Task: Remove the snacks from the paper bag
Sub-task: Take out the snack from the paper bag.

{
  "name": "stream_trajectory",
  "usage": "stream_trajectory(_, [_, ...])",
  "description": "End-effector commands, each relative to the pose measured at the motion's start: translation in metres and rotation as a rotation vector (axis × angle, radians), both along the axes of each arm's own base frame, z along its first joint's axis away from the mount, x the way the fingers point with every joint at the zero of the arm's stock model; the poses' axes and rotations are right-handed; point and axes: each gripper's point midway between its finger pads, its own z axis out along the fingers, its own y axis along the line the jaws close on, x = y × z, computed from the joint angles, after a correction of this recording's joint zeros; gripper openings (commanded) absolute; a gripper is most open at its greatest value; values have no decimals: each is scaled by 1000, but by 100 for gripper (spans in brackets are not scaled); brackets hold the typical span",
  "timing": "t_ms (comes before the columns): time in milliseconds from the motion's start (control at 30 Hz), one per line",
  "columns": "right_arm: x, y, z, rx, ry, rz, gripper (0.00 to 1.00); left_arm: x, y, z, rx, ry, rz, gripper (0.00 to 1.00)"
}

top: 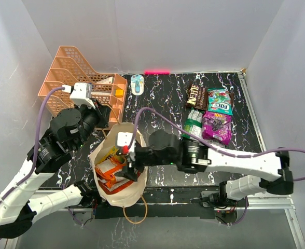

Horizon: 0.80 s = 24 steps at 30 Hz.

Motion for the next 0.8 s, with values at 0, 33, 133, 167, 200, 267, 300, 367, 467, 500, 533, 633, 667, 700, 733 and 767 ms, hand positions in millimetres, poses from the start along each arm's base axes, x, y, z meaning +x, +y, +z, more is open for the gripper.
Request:
stream_trajectory(0, [47,7,-10,-115,-170,-190,56,-3,12,25,-49,-61,34,0])
stream_trajectory(33, [54,11,-24,-178,-199,-201,47,-3,13,26,-53,-65,38,0])
stream_trajectory(133, [65,11,-50,-299,-233,-233,44,-4,16,32,-67,-85,46,0])
stream_trajectory(167, [70,9,-58,-333,-245,-251,44,-4,17,36,-71,-96,46,0])
stream_trajectory(200, [76,5,-67,-370,-263,-281,44,-4,19,38,-73,-105,50,0])
stream_trajectory(267, [94,-7,-80,-445,-303,-366,41,-5,21,44,-78,-130,53,0])
stream_trajectory(300, [104,-14,-84,-476,-321,-411,41,-6,23,45,-81,-140,59,0])
stream_trajectory(367, [124,-26,-89,-515,-333,-483,40,-7,28,48,-88,-163,71,0])
stream_trajectory(467, [143,-31,-91,-532,-340,-534,40,-10,36,53,-114,-201,89,0])
stream_trajectory(500, [147,-31,-93,-540,-350,-546,40,-12,38,55,-124,-213,91,0])
stream_trajectory(533, [151,-30,-94,-544,-362,-557,40,-14,41,57,-130,-225,92,0])
stream_trajectory(633, [151,-21,-100,-553,-362,-529,40,-18,42,60,-133,-235,77,0])
stream_trajectory(667, [146,-16,-103,-547,-347,-489,41,-20,38,58,-129,-229,49,0])
stream_trajectory(700, [139,-12,-106,-534,-330,-446,42,-21,31,54,-128,-216,16,0])
stream_trajectory(733, [130,-6,-107,-510,-309,-395,42,-22,22,48,-126,-198,-23,0])
stream_trajectory(767, [121,-2,-110,-490,-288,-348,42,-24,11,38,-118,-177,-75,0])
